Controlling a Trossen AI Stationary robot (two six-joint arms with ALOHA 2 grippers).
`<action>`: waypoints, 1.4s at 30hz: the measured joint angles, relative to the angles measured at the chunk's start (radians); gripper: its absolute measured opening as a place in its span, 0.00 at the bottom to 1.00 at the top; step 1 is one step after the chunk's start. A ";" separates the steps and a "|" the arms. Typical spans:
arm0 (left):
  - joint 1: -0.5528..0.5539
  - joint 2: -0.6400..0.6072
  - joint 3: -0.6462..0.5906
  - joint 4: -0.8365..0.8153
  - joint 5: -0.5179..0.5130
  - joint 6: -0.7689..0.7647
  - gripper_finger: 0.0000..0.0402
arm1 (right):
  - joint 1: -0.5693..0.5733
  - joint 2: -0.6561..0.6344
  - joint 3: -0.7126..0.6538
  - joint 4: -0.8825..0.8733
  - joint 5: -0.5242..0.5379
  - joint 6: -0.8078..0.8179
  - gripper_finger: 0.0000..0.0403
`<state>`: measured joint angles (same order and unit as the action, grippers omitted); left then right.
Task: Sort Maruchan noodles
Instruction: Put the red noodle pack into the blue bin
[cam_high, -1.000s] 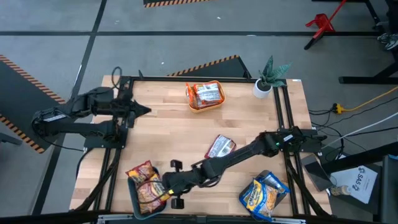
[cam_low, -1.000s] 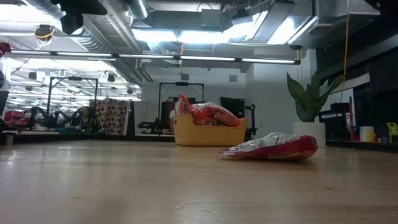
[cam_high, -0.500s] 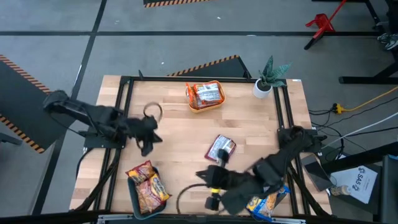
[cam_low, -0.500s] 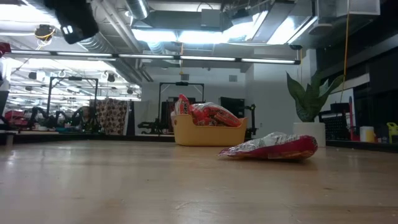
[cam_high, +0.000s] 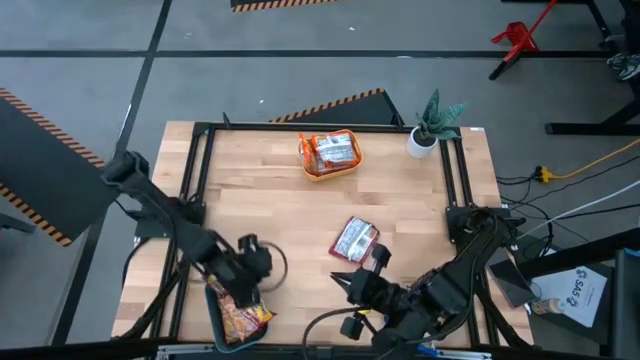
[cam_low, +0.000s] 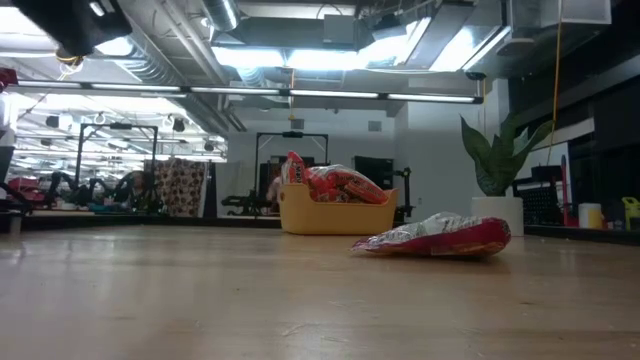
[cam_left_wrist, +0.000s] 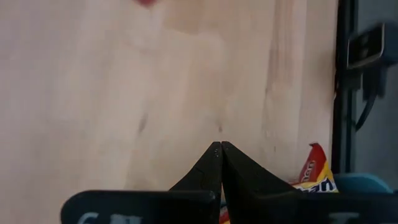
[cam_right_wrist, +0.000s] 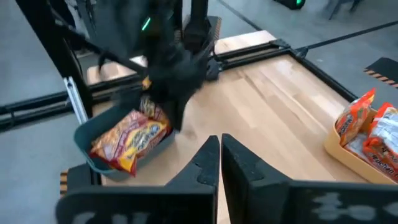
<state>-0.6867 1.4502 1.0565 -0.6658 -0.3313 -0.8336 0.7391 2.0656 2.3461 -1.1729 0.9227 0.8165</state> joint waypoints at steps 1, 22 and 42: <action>-0.010 0.037 0.019 0.001 0.002 0.008 0.00 | 0.000 0.000 0.000 0.001 0.001 0.000 0.01; -0.187 0.259 0.280 -0.265 0.185 0.034 0.00 | 0.000 0.003 0.000 0.002 -0.026 0.001 0.01; -0.025 -0.089 0.271 -0.036 0.002 0.092 0.04 | -0.246 0.026 -0.043 -0.400 -0.349 0.594 0.46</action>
<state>-0.7116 1.3615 1.3272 -0.7022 -0.3288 -0.7414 0.4927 2.0914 2.3030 -1.5730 0.5734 1.4109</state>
